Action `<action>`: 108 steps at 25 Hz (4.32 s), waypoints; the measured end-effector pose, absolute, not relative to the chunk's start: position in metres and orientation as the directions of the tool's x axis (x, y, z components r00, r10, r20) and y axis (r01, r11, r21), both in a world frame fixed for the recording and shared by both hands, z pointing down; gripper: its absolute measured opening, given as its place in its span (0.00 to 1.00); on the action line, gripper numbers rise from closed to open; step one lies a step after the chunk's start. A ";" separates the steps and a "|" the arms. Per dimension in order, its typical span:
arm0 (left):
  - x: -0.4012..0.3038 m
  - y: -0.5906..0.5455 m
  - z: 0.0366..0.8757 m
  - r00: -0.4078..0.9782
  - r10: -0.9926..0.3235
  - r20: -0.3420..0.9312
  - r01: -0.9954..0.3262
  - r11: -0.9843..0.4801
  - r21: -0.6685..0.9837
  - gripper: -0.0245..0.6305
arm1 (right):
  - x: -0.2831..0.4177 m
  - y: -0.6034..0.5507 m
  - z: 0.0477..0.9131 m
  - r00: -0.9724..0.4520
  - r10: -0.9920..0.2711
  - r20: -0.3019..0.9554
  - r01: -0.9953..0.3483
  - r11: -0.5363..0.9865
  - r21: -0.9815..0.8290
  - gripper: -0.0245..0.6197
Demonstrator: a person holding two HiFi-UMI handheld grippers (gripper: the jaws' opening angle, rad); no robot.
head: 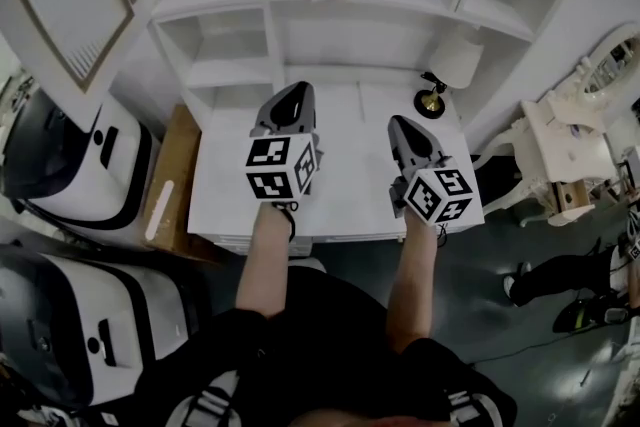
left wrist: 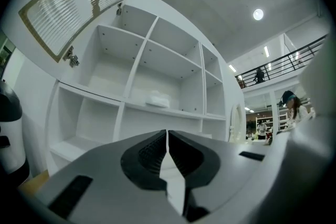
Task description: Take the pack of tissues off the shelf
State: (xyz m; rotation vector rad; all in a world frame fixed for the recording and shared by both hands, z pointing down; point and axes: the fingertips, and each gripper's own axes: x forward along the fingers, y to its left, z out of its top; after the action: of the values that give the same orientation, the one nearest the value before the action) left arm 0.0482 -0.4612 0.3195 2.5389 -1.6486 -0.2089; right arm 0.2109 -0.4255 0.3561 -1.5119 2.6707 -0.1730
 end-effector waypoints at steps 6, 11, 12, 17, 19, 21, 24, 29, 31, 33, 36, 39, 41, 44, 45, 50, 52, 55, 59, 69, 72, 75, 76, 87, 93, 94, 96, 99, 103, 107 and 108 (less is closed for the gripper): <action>0.044 -0.500 0.302 0.411 -0.906 -0.101 -0.898 -0.421 0.128 0.06 | 0.198 -0.464 0.354 -0.527 -0.850 -0.003 -0.843 0.524 -0.121 0.08; 0.052 -0.524 0.279 0.443 -0.887 -0.131 -0.893 -0.449 0.021 0.14 | 0.198 -0.491 0.351 -0.514 -0.858 -0.007 -0.849 0.510 -0.138 0.07; 0.052 -0.529 0.275 0.443 -0.886 -0.136 -0.893 -0.449 0.016 0.15 | 0.198 -0.495 0.350 -0.513 -0.859 -0.008 -0.850 0.509 -0.139 0.07; 0.046 -0.553 0.249 0.423 -0.889 -0.174 -0.906 -0.419 -0.062 0.18 | 0.198 -0.508 0.348 -0.502 -0.865 0.000 -0.857 0.497 -0.132 0.07; 0.047 -0.561 0.239 0.423 -0.886 -0.190 -0.906 -0.413 -0.094 0.19 | 0.203 -0.511 0.348 -0.483 -0.875 0.014 -0.870 0.479 -0.116 0.08; 0.049 -0.569 0.232 0.427 -0.883 -0.195 -0.904 -0.414 -0.107 0.21 | 0.208 -0.514 0.348 -0.467 -0.884 0.019 -0.880 0.463 -0.105 0.07; 0.050 -0.581 0.225 0.417 -0.887 -0.197 -0.908 -0.402 -0.115 0.21 | 0.213 -0.517 0.346 -0.452 -0.892 0.020 -0.889 0.448 -0.099 0.07; 0.052 -0.604 0.219 0.378 -0.907 -0.186 -0.922 -0.351 -0.162 0.21 | 0.216 -0.524 0.340 -0.436 -0.900 0.013 -0.897 0.433 -0.088 0.07; 0.051 -0.611 0.219 0.364 -0.915 -0.175 -0.928 -0.341 -0.149 0.21 | 0.216 -0.526 0.337 -0.434 -0.901 0.008 -0.898 0.432 -0.086 0.08; 0.051 -0.616 0.219 0.363 -0.917 -0.169 -0.929 -0.342 -0.138 0.21 | 0.214 -0.527 0.336 -0.435 -0.900 0.005 -0.897 0.433 -0.084 0.07; 0.053 -0.622 0.221 0.380 -0.911 -0.160 -0.923 -0.363 -0.125 0.21 | 0.210 -0.528 0.338 -0.439 -0.899 0.010 -0.896 0.436 -0.083 0.07; 0.053 -0.628 0.225 0.392 -0.908 -0.148 -0.919 -0.380 -0.105 0.20 | 0.205 -0.526 0.340 -0.442 -0.897 0.016 -0.894 0.439 -0.083 0.07; 0.052 -0.630 0.226 0.393 -0.908 -0.148 -0.919 -0.381 -0.104 0.20 | 0.204 -0.525 0.341 -0.441 -0.897 0.020 -0.895 0.438 -0.083 0.07; 0.051 -0.629 0.226 0.396 -0.905 -0.154 -0.917 -0.384 -0.107 0.14 | 0.204 -0.522 0.343 -0.438 -0.898 0.026 -0.897 0.435 -0.080 0.07; 0.051 -0.629 0.226 0.394 -0.906 -0.156 -0.918 -0.381 -0.107 0.11 | 0.204 -0.520 0.343 -0.438 -0.899 0.027 -0.897 0.435 -0.078 0.07; 0.049 -0.622 0.223 0.398 -0.901 -0.174 -0.917 -0.389 -0.084 0.07 | 0.206 -0.515 0.339 -0.432 -0.901 0.029 -0.900 0.429 -0.070 0.07; 0.049 -0.615 0.221 0.406 -0.895 -0.187 -0.914 -0.399 -0.073 0.06 | 0.206 -0.512 0.338 -0.431 -0.902 0.029 -0.901 0.428 -0.067 0.07; 0.047 -0.602 0.220 0.415 -0.887 -0.204 -0.909 -0.414 -0.052 0.06 | 0.206 -0.508 0.337 -0.434 -0.901 0.028 -0.900 0.432 -0.062 0.07; 0.042 -0.582 0.223 0.415 -0.886 -0.208 -0.907 -0.422 -0.013 0.06 | 0.201 -0.501 0.337 -0.446 -0.894 0.027 -0.894 0.444 -0.059 0.07; 0.038 -0.532 0.248 0.404 -0.897 -0.180 -0.907 -0.418 0.047 0.06 | 0.189 -0.470 0.338 -0.491 -0.870 0.043 -0.871 0.489 -0.050 0.07; 0.041 -0.513 0.258 0.408 -0.897 -0.169 -0.905 -0.422 0.056 0.06 | 0.188 -0.457 0.338 -0.495 -0.868 0.038 -0.869 0.493 -0.048 0.07; 0.042 -0.496 0.268 0.412 -0.898 -0.152 -0.904 -0.424 0.058 0.06 | 0.189 -0.443 0.334 -0.490 -0.872 0.018 -0.871 0.489 -0.048 0.07; 0.042 -0.490 0.271 0.412 -0.899 -0.145 -0.904 -0.424 0.060 0.06 | 0.190 -0.438 0.333 -0.489 -0.872 0.011 -0.871 0.488 -0.051 0.07; 0.039 -0.413 0.323 0.410 -0.910 -0.067 -0.903 -0.415 0.115 0.06 | 0.185 -0.369 0.364 -0.482 -0.876 0.002 -0.871 0.479 -0.107 0.07; 0.042 -0.369 0.365 0.422 -0.906 0.011 -0.900 -0.417 0.127 0.06 | 0.187 -0.329 0.381 -0.463 -0.886 0.009 -0.880 0.458 -0.125 0.07; 0.042 -0.361 0.370 0.425 -0.905 0.020 -0.899 -0.419 0.129 0.06 | 0.186 -0.323 0.382 -0.464 -0.886 0.007 -0.880 0.459 -0.125 0.07; 0.042 -0.348 0.379 0.432 -0.901 0.032 -0.896 -0.425 0.133 0.06 | 0.184 -0.312 0.384 -0.464 -0.886 0.003 -0.879 0.460 -0.124 0.07; 0.043 -0.336 0.384 0.446 -0.895 0.034 -0.889 -0.438 0.136 0.06 | 0.182 -0.304 0.385 -0.462 -0.887 0.009 -0.882 0.458 -0.112 0.07; 0.044 -0.326 0.389 0.460 -0.887 0.040 -0.881 -0.450 0.146 0.06 | 0.183 -0.298 0.383 -0.457 -0.889 0.009 -0.884 0.453 -0.113 0.07; 0.048 -0.319 0.390 0.466 -0.884 0.041 -0.878 -0.456 0.142 0.06 | 0.188 -0.294 0.383 -0.455 -0.891 -0.008 -0.883 0.452 -0.127 0.07; 0.049 -0.319 0.389 0.467 -0.883 0.041 -0.878 -0.458 0.138 0.06 | 0.188 -0.294 0.383 -0.456 -0.890 -0.010 -0.882 0.454 -0.131 0.07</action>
State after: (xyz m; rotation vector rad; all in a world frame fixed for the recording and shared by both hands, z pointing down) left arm 0.0490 -0.3188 0.3892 2.5691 -1.5518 -0.0550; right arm 0.1877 -0.2938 0.3832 -1.5945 2.6120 -0.1631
